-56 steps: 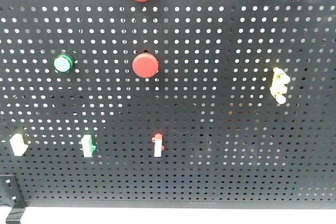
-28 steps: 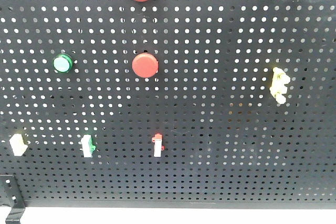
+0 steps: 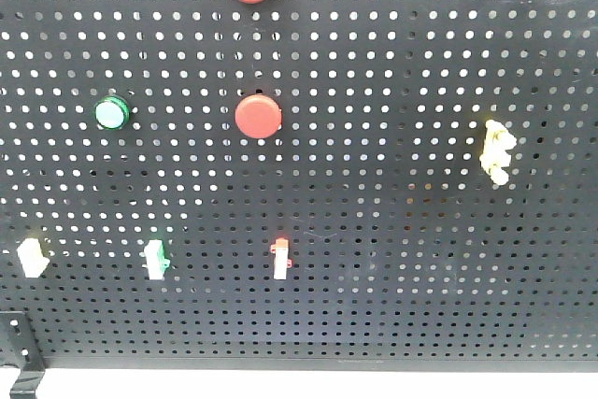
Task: Rotate knob clockwise with right arm
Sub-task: 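Open the right gripper and pull it back down from the knob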
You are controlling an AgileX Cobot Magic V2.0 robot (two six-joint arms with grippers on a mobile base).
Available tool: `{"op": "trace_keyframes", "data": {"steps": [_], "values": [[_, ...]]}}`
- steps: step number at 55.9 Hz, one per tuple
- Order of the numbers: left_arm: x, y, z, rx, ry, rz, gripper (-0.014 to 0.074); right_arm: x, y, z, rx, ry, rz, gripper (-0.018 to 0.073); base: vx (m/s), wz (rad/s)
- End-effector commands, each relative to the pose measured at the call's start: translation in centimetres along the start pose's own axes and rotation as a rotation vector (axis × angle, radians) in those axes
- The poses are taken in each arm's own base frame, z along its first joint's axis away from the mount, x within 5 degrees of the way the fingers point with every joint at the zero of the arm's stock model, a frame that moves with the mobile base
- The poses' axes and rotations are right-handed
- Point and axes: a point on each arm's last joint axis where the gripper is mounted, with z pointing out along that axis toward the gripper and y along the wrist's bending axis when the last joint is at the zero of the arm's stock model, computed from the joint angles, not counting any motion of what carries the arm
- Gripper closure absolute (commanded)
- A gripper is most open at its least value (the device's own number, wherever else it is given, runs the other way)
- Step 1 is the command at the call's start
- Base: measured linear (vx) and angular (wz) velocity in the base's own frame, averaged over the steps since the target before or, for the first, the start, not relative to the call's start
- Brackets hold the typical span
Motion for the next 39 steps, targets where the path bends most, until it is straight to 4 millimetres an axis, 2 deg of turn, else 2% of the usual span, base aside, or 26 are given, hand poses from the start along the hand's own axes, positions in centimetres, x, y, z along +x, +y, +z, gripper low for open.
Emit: {"op": "trace_keyframes", "data": {"steps": [1,13,19,24,29,39], "values": [[0.1,-0.1,0.1,0.011,-0.066,-0.006,0.0603,-1.4,0.2,-0.2,-0.003,-0.095,-0.022,0.0498,0.0,0.0],[0.1,-0.1,0.1,0.011,-0.066,-0.006,0.0603,-1.5,0.2,-0.3,-0.003,-0.099,-0.025,0.05,0.0,0.0],[0.1,-0.1,0.1,0.011,-0.066,-0.006,0.0603,-1.9,-0.1,-1.9,0.036,-0.148,-0.12,0.05,0.0,0.0],[0.1,-0.1,0.1,0.011,-0.066,-0.006,0.0603,-1.0,-1.0,-4.0,0.142,-0.189,-0.234,0.05,0.0,0.0],[0.1,-0.1,0.1,0.011,-0.066,-0.006,0.0603,1.3,-1.9,-6.6,0.259,-0.217,-0.324,0.05,0.0,0.0],[0.1,-0.1,0.1,0.011,-0.066,-0.006,0.0603,8.5,-3.4,-10.5,0.398,-0.207,-0.367,0.05,0.0,0.0]]}}
